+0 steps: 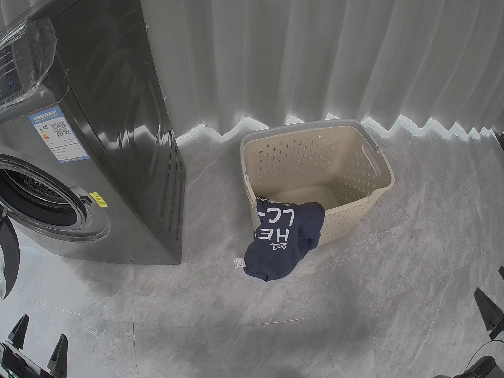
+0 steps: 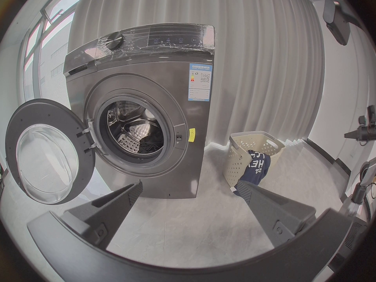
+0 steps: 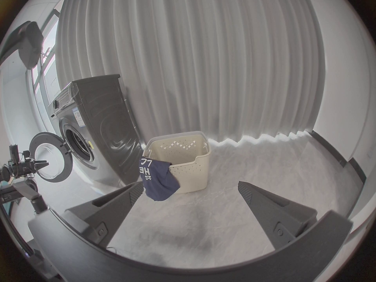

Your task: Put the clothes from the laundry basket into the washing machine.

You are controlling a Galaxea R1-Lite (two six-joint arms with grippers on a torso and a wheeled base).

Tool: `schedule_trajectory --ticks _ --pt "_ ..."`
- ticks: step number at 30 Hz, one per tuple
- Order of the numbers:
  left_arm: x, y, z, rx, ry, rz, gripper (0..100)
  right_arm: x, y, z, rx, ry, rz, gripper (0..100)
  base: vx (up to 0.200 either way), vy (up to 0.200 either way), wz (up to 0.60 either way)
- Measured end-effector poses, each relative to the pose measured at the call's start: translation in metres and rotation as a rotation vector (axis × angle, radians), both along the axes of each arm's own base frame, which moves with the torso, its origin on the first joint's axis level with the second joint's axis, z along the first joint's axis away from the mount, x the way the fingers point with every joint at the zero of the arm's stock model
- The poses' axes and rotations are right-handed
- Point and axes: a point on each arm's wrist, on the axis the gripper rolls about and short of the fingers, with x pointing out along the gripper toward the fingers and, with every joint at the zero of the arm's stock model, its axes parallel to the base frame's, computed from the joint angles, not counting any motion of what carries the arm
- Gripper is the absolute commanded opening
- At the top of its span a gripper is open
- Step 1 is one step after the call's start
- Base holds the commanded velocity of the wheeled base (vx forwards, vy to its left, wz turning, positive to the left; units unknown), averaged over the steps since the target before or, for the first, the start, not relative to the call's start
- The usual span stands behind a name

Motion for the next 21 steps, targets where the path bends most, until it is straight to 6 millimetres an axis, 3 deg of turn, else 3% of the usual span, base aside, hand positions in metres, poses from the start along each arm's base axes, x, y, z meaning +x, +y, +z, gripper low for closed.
schedule_trajectory --ticks 10,21 --pt "0.000 0.000 0.000 0.000 0.000 0.000 100 0.077 0.020 0.023 0.057 0.182 0.170 100 0.000 0.000 0.00" --pt "0.000 0.000 0.000 0.000 0.000 0.000 100 0.164 0.089 0.004 0.062 0.351 0.305 100 0.000 0.000 0.00"
